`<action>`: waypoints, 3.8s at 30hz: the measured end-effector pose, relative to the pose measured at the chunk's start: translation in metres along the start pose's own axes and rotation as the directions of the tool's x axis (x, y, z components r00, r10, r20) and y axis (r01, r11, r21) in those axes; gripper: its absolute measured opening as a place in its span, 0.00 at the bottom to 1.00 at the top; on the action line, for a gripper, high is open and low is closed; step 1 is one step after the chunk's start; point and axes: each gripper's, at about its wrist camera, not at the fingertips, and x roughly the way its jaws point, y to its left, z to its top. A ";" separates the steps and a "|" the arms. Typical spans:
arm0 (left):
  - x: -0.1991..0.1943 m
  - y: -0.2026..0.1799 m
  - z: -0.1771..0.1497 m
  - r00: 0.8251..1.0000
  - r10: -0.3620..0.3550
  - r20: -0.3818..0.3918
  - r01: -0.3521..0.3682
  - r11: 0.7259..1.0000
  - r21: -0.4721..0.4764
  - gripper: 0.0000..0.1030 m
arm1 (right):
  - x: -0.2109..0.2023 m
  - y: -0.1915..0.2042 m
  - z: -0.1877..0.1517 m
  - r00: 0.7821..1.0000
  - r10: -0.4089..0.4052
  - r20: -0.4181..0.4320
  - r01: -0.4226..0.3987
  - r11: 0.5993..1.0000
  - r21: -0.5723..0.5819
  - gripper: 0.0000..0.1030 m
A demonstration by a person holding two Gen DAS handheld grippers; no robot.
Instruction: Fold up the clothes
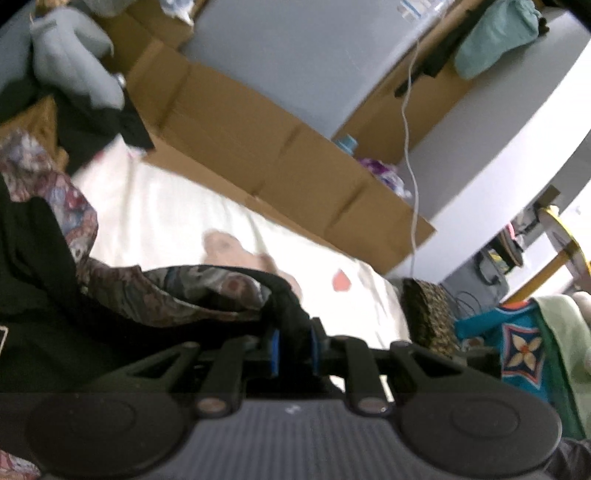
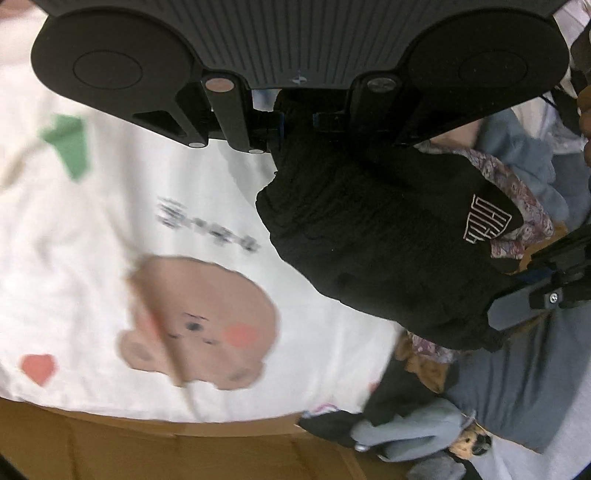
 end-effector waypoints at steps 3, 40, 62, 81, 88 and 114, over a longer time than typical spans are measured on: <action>0.012 -0.007 -0.015 0.999 -0.037 -0.028 0.036 0.999 -0.027 0.16 | -0.018 -0.018 -0.009 0.999 -0.043 -0.022 0.043 0.999 0.000 0.11; 0.151 0.003 0.070 0.998 -0.025 0.054 0.029 0.997 -0.077 0.17 | 0.013 -0.102 0.197 0.952 -0.250 -0.177 0.186 0.930 -0.317 0.12; 0.202 0.067 0.135 0.977 0.215 0.008 -0.210 0.962 -0.177 0.33 | 0.066 -0.104 0.272 0.942 -0.328 -0.067 0.290 0.900 -0.326 0.51; 0.039 0.116 0.043 0.904 0.425 -0.048 -0.427 0.903 -0.055 0.59 | -0.037 -0.135 0.111 0.991 -0.128 0.041 0.120 0.979 0.166 0.54; 0.009 0.098 -0.009 0.894 0.432 -0.117 -0.437 0.899 -0.015 0.67 | -0.026 -0.114 0.058 0.998 -0.017 0.054 0.002 0.965 0.262 0.54; -0.050 0.102 -0.142 0.906 0.330 -0.266 -0.397 0.880 -0.261 0.78 | 0.040 -0.114 -0.001 0.994 -0.044 0.100 -0.015 0.851 0.525 0.50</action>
